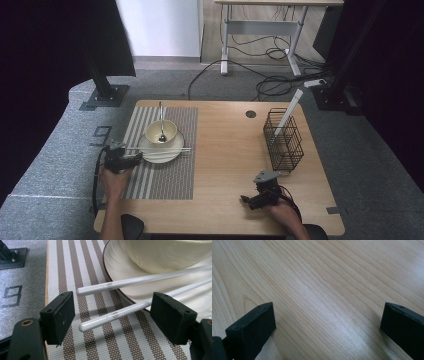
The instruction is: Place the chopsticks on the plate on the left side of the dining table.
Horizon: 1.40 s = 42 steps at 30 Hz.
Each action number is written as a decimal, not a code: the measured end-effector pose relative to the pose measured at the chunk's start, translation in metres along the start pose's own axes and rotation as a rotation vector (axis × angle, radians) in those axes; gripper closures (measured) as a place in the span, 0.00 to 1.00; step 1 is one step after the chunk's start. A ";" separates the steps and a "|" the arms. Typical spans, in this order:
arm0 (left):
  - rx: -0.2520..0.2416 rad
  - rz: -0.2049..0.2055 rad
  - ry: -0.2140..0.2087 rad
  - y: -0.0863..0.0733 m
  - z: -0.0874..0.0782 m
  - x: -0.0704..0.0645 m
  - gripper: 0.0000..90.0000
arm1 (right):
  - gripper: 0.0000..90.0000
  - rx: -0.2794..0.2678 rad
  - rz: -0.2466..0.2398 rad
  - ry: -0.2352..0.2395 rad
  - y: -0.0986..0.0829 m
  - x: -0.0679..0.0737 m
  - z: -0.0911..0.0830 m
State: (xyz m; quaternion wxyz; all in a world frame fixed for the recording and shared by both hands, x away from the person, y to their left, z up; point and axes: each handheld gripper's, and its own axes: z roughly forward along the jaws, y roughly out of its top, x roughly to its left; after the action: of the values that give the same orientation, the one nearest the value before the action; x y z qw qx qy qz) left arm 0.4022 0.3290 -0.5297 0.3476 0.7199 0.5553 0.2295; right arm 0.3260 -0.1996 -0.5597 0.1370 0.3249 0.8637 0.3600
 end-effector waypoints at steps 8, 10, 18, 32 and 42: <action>-0.017 -0.001 -0.042 0.001 -0.004 -0.003 0.20 | 0.00 0.000 0.000 0.000 0.000 0.000 0.000; -0.021 0.000 -0.057 0.000 -0.006 -0.004 0.17 | 0.00 0.000 0.000 0.000 0.000 0.000 0.000; -0.028 0.042 -0.102 0.000 -0.012 -0.017 0.07 | 0.00 0.000 0.000 0.000 0.000 0.000 0.000; -0.033 0.155 -0.242 0.001 -0.001 -0.058 0.00 | 0.00 0.000 0.000 0.000 0.000 0.000 0.000; -0.013 0.225 -0.303 0.005 0.016 -0.086 0.00 | 0.00 0.000 0.000 0.000 0.000 0.000 0.000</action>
State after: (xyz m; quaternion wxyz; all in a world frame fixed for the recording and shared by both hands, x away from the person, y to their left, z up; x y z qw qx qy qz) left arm 0.3932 0.2415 -0.5319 0.4040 0.8014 0.4112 0.1595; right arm 0.3259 -0.1996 -0.5597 0.1371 0.3251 0.8637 0.3600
